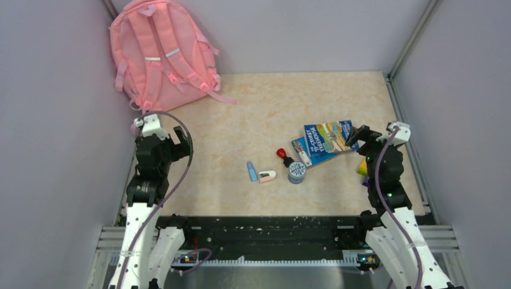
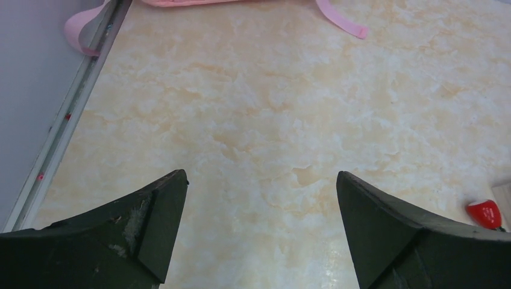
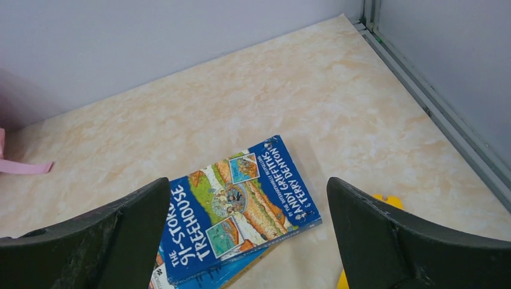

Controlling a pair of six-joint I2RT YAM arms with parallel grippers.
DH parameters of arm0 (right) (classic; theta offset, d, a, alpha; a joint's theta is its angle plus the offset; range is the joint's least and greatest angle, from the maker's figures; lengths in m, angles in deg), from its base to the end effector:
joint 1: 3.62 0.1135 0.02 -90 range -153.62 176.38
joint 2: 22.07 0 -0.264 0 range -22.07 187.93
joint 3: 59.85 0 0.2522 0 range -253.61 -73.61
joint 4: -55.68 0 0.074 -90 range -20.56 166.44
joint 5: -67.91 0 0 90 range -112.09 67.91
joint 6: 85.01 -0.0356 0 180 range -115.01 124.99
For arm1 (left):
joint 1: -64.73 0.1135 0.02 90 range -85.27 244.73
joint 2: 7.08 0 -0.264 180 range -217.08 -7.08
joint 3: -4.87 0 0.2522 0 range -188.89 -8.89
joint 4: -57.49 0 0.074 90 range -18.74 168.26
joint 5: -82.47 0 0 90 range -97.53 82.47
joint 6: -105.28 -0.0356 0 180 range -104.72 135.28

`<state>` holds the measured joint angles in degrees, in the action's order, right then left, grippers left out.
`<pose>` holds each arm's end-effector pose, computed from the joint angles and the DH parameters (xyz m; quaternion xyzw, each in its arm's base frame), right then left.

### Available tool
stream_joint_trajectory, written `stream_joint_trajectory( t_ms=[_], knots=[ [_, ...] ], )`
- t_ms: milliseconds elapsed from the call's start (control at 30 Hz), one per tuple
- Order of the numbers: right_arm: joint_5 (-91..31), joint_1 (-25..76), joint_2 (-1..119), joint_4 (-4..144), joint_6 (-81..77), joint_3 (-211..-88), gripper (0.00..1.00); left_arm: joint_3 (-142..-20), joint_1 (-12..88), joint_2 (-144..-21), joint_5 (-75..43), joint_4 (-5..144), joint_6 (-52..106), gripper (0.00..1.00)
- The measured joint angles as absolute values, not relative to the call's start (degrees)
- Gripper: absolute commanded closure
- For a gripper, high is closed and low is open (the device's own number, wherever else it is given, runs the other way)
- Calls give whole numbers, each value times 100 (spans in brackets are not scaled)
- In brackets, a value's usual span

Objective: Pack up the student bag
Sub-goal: Move the student bag to the center of the board.

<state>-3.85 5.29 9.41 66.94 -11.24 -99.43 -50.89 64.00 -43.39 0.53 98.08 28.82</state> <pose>0.1521 0.0126 0.2810 0.1545 0.7087 0.0353 0.6874 0.1470 0.0031 0.3144 -0.1313 0.8132 -0.0125 0.5668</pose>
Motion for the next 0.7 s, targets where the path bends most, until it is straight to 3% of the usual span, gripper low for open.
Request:
stream_joint_trajectory(
  t_ms=[400,700],
  knots=[
    [-699,529,850,6698,-1131,-9911,1,-7653,6478,-7032,-450,9518,3107,3],
    [-758,529,603,6700,-1227,-9900,1,-9522,6717,-9333,422,9179,2755,4]
  ],
)
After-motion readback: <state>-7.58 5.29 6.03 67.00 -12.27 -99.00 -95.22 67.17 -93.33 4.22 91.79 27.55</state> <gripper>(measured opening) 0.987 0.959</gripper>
